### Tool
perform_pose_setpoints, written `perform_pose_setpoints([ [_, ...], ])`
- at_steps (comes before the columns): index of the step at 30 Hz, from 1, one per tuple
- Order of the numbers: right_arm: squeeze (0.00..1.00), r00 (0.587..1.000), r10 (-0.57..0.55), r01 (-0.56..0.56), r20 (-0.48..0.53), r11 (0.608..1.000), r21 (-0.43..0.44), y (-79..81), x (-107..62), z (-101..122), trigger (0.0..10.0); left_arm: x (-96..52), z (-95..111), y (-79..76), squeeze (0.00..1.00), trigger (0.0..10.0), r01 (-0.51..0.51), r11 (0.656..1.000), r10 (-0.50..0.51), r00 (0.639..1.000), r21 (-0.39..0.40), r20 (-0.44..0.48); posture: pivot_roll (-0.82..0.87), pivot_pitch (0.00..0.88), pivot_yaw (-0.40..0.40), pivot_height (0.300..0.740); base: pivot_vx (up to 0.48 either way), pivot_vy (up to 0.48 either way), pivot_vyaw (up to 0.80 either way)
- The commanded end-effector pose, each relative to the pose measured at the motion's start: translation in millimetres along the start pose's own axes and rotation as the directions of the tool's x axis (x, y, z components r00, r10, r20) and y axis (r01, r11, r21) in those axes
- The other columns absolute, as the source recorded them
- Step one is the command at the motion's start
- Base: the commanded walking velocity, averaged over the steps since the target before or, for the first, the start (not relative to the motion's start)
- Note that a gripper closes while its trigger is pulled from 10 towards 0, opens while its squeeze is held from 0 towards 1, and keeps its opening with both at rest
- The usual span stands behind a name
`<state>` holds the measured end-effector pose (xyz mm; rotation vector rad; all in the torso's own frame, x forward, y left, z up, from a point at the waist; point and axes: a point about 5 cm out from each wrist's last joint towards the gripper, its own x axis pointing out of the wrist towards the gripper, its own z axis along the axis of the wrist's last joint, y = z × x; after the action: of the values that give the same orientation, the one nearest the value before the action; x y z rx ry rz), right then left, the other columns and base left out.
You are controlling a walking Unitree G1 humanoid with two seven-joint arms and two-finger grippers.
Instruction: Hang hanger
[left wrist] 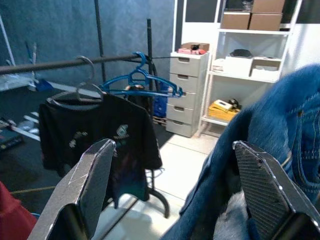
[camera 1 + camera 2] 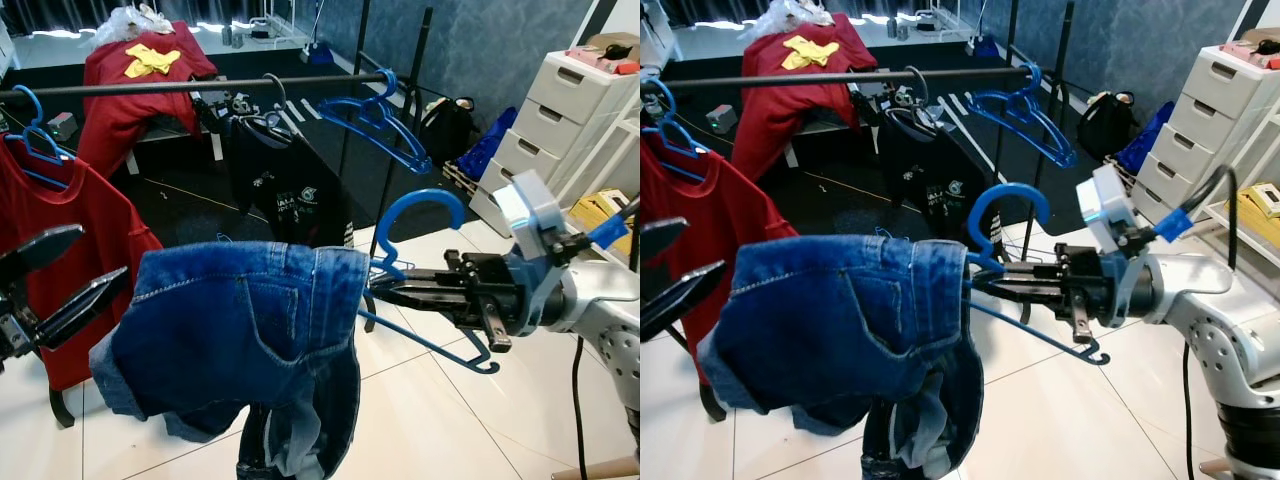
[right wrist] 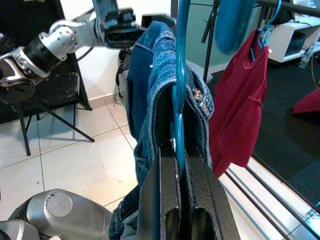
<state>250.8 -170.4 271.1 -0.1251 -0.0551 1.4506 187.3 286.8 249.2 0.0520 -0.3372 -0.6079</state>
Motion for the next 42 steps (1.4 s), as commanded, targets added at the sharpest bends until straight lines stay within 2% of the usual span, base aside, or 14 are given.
perform_pose_setpoints([
  [1, 0.0, 0.999, -0.001, 0.002, 0.046, 0.999, -0.036, 0.4, -6.0, 12, 0.0, -3.2, -12, -3.9, 1.0, 10.0, -0.007, 0.999, 0.007, 1.0, -0.043, -0.009, -0.06, 0.042, -0.029, 0.74, 0.0, 0.0, 0.0],
  [2, 0.0, 0.999, -0.001, 0.002, 0.046, 0.999, -0.036, 0.4, -6.0, 12, 0.0, -3.2, -12, -3.9, 1.0, 10.0, -0.007, 0.999, 0.007, 1.0, -0.043, -0.009, -0.06, 0.042, -0.029, 0.74, 0.0, 0.0, 0.0],
  [3, 0.0, 0.999, -0.005, 0.007, 0.051, 0.999, -0.043, -0.3, -7.4, 14, 0.0, -4.2, -24, -11.5, 0.34, 10.0, 0.016, 0.995, -0.018, 1.0, -0.095, -0.017, -0.07, 0.029, -0.028, 0.74, 0.0, 0.0, 0.0],
  [4, 0.0, 0.999, -0.005, 0.007, 0.051, 0.999, -0.043, -0.3, -7.4, 14, 0.0, -4.2, -24, -11.5, 0.34, 10.0, 0.016, 0.995, -0.018, 1.0, -0.095, -0.017, -0.07, 0.029, -0.028, 0.74, 0.0, 0.0, 0.0],
  [5, 0.0, 0.999, -0.008, 0.011, 0.053, 0.999, -0.047, -0.7, -8.1, 15, 0.0, -5.3, -30, -19.5, 0.0, 10.0, 0.055, 0.987, -0.056, 0.998, -0.148, 0.0, -0.07, 0.023, -0.026, 0.74, 0.0, 0.0, 0.0],
  [7, 0.0, 0.999, -0.008, 0.011, 0.053, 0.999, -0.047, -0.7, -8.1, 15, 0.0, -5.3, -30, -19.5, 0.0, 10.0, 0.055, 0.987, -0.056, 0.998, -0.148, 0.0, -0.07, 0.023, -0.026, 0.74, 0.0, 0.0, 0.0],
  [10, 0.0, 0.999, -0.01, 0.012, 0.046, 0.999, -0.052, -1.6, -9.6, 15, 0.0, -10.3, -29, -28.9, 0.0, 10.0, 0.13, 0.966, -0.117, 0.991, -0.222, 0.07, -0.07, 0.006, -0.026, 0.74, 0.0, 0.0, 0.0],
  [17, 0.0, 1.0, -0.013, 0.014, 0.026, 0.998, -0.058, -4.8, -12.2, 14, 0.0, -23.1, -18, -32.8, 0.0, 10.0, 0.211, 0.945, -0.176, 0.972, -0.251, 0.154, -0.07, 0.0, -0.028, 0.74, 0.0, 0.0, 0.0],
  [24, 0.0, 1.0, -0.011, 0.013, 0.026, 0.998, -0.06, -5.6, -12.6, 15, 0.0, -24.9, -17, -37.7, 0.0, 10.0, 0.248, 0.933, -0.211, 0.964, -0.26, 0.163, -0.07, 0.0, -0.03, 0.74, 0.0, 0.0, 0.0],
  [30, 0.0, 1.0, -0.01, 0.012, 0.03, 0.998, -0.063, -5.2, -13.4, 16, 0.0, -17.9, -28, -50.1, 0.0, 10.0, 0.275, 0.923, -0.255, 0.961, -0.269, 0.109, -0.07, 0.0, -0.038, 0.74, 0.0, 0.0, 0.0],
  [31, 0.0, 0.999, -0.009, 0.011, 0.031, 0.998, -0.064, -5.2, -13.4, 17, 0.0, -13.6, -36, -51.4, 0.0, 10.0, 0.265, 0.927, -0.259, 0.964, -0.265, 0.058, -0.07, 0.0, -0.037, 0.74, 0.0, 0.0, 0.0],
  [35, 0.0, 0.999, -0.01, 0.013, 0.034, 0.997, -0.071, -7.3, -12.8, 17, 0.0, 4.2, -58, -50.4, 0.0, 10.0, 0.207, 0.95, -0.225, 0.973, -0.233, -0.052, -0.08, 0.0, -0.037, 0.74, 0.0, 0.0, 0.0],
  [41, 0.0, 0.999, -0.018, 0.02, 0.034, 0.997, -0.076, -8.7, -13.7, 18, 0.0, 9.0, -66, -48.7, 0.0, 10.0, 0.186, 0.957, -0.212, 0.973, -0.222, -0.096, -0.08, 0.0, -0.033, 0.74, 0.0, 0.0, 0.0],
  [42, 0.0, 0.999, -0.021, 0.024, 0.036, 0.997, -0.079, -9.3, -14.3, 19, 0.0, 10.2, -70, -47.4, 0.0, 8.4, 0.178, 0.963, -0.207, 0.969, -0.205, -0.131, -0.09, 0.0, -0.031, 0.74, 0.0, 0.0, 0.0],
])
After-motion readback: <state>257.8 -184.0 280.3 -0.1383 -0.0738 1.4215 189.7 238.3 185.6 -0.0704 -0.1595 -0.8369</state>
